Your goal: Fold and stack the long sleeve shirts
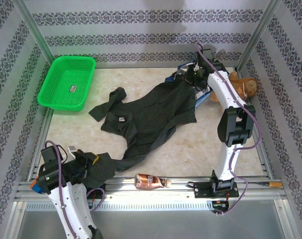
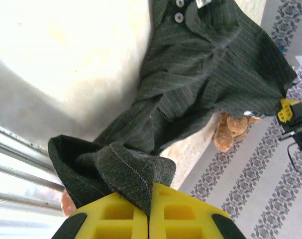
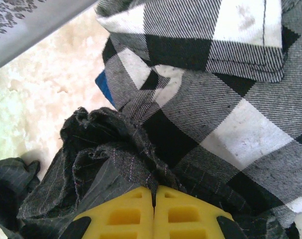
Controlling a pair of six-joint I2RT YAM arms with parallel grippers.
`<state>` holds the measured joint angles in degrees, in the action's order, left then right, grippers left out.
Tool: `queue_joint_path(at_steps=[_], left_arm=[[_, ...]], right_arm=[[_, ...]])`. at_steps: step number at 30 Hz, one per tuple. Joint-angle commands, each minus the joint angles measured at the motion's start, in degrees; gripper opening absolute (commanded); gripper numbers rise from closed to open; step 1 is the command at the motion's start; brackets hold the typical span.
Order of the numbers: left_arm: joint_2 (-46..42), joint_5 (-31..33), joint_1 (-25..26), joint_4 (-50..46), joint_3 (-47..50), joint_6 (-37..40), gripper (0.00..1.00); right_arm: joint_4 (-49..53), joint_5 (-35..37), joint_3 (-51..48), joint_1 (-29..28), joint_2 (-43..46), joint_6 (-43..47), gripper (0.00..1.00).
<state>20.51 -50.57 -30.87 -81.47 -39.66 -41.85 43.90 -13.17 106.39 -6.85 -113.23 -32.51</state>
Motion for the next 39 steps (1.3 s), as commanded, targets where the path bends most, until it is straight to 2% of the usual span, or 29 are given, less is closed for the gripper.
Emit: queue_joint_path(at_steps=[1,4,8,10,11,12,15,16,17,18,20,21,22,24,29,31,34,39], left_arm=[[2.3,2.3,-0.1,11.0,1.9,-2.4,0.0],[7.7,6.4,4.2,20.2,1.9,-5.7,0.0],[18.5,17.6,17.2,27.6,-0.1,-7.5,0.0],[22.5,21.1,20.5,29.3,0.5,-7.9,0.0],[23.8,22.5,20.7,29.5,1.3,-7.8,0.04],[24.5,24.5,20.6,29.2,1.6,-7.5,0.14],[26.2,31.0,20.6,28.8,0.2,-5.7,0.59],[27.5,33.4,20.6,27.3,-1.7,-5.1,0.72],[28.9,35.9,20.6,25.2,-4.1,-4.6,0.81],[29.8,38.0,20.6,23.2,-6.3,-4.3,0.85],[30.0,42.3,20.6,19.6,-11.6,-4.4,0.86],[29.8,43.2,20.7,19.1,-14.3,-4.4,0.86],[29.8,43.1,20.9,19.3,-17.3,-4.4,0.99],[32.5,41.6,23.3,20.7,-23.2,-4.2,1.0],[49.4,38.3,40.6,26.5,-35.4,-2.9,1.0],[57.0,38.0,45.7,27.3,-39.1,-1.3,0.99],[68.9,36.3,50.2,25.4,-46.2,1.6,0.91],[85.5,41.0,54.8,18.5,-60.3,7.0,0.8]], right_arm=[[-0.6,-0.8,-0.7,0.6,2.1,1.7,0.0],[-0.6,-1.3,-0.5,0.6,1.7,2.2,0.0],[-0.3,-1.2,-1.0,0.7,1.7,2.7,0.0],[-0.3,-1.4,-1.5,0.9,1.9,2.7,0.0],[-0.3,-1.6,-1.8,0.8,2.1,2.6,0.0],[-0.3,-1.9,-1.9,0.8,2.3,2.5,0.0],[0.1,-2.5,-2.1,0.6,2.7,3.2,0.03],[0.5,-2.2,-2.1,0.6,3.0,3.5,0.07],[0.7,-2.2,-2.4,0.6,3.2,3.8,0.15],[0.8,-2.2,-2.7,0.7,3.5,4.0,0.24],[0.8,-1.8,-3.9,0.9,4.8,4.6,0.45],[0.9,-1.5,-4.5,1.0,5.3,5.0,0.52],[1.3,-0.9,-4.7,1.1,6.0,5.7,0.61],[3.0,0.9,-4.7,1.3,7.3,7.5,0.73],[7.1,2.6,-7.4,1.8,12.7,12.5,0.9],[8.5,3.0,-10.6,1.6,15.8,14.1,0.93],[8.6,1.9,-18.1,0.4,22.1,14.8,0.96],[5.2,-1.3,-31.5,-4.1,30.0,12.4,0.97]])
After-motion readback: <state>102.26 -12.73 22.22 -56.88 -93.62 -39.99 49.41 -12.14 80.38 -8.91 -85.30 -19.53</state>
